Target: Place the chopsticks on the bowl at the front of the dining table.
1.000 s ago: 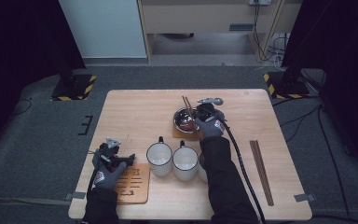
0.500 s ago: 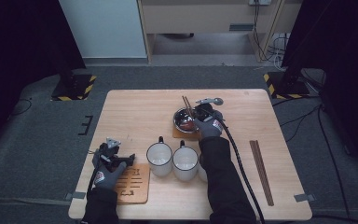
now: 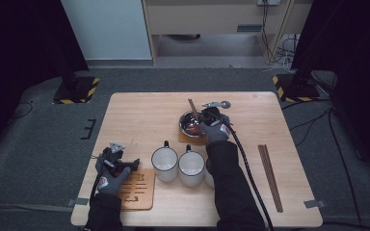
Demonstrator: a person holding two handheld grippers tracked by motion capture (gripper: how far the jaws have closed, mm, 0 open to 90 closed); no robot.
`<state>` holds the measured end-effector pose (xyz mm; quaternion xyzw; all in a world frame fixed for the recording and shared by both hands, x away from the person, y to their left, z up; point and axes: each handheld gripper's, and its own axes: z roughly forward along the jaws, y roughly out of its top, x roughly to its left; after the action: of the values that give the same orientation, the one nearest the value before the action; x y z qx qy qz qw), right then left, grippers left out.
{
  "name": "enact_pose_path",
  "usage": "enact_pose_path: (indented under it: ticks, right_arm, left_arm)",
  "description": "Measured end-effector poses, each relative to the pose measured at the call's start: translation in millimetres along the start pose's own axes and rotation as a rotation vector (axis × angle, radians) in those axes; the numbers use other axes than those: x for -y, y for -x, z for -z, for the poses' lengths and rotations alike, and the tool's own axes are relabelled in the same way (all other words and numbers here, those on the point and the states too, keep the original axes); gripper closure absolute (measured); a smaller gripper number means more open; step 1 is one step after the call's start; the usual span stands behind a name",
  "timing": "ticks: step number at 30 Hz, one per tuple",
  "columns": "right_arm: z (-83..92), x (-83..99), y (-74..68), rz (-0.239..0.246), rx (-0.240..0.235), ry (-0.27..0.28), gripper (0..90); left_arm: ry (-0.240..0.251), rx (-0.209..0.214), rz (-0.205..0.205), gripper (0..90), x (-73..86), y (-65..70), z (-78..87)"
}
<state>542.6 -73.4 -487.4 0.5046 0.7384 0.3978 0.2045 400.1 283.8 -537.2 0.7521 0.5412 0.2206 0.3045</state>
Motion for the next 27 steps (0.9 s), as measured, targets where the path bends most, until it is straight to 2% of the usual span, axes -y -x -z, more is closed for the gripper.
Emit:
enact_pose_path:
  ticks: [7, 10, 15, 21, 27]
  right_arm:
    - [0.4, -0.7, -1.3, -0.002, -0.01, 0.01, 85.3]
    - [2.0, -1.1, -1.4, -0.004, -0.013, 0.028, 79.9]
    - [-0.1, 0.5, -4.0, 0.01, -0.024, 0.008, 74.0]
    - [-2.7, 1.6, -5.7, 0.028, -0.012, -0.029, 76.7]
    - [-3.3, 1.7, -5.3, 0.023, 0.0, -0.032, 77.6]
  left_arm:
    - [0.0, 0.0, 0.0, 0.0, 0.0, 0.0, 0.0]
    - [0.0, 0.0, 0.0, 0.0, 0.0, 0.0, 0.0]
    - [0.0, 0.0, 0.0, 0.0, 0.0, 0.0, 0.0]
    - [0.0, 0.0, 0.0, 0.0, 0.0, 0.0, 0.0]
    - [0.0, 0.0, 0.0, 0.0, 0.0, 0.0, 0.0]
